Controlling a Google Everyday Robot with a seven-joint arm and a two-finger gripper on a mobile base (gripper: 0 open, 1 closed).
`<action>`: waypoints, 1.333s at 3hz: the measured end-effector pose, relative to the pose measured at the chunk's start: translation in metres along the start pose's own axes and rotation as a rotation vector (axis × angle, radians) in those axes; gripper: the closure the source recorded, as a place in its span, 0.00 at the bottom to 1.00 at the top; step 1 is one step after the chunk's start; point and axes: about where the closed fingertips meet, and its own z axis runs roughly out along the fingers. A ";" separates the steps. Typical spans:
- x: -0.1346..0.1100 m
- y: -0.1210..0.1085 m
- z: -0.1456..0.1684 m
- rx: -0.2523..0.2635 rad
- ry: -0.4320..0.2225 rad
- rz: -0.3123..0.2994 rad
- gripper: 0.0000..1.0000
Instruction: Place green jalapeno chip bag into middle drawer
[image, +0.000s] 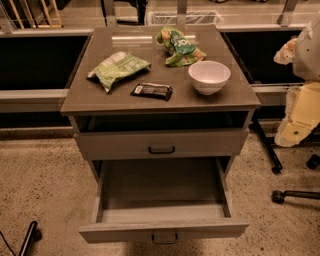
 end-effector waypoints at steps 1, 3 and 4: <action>0.000 0.000 0.000 0.000 0.000 0.000 0.00; -0.084 0.027 0.067 -0.064 -0.038 -0.248 0.00; -0.086 0.030 0.073 -0.068 -0.037 -0.266 0.00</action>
Offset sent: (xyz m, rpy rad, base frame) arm 0.0436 0.1492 -0.0816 -0.0501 0.0796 0.3506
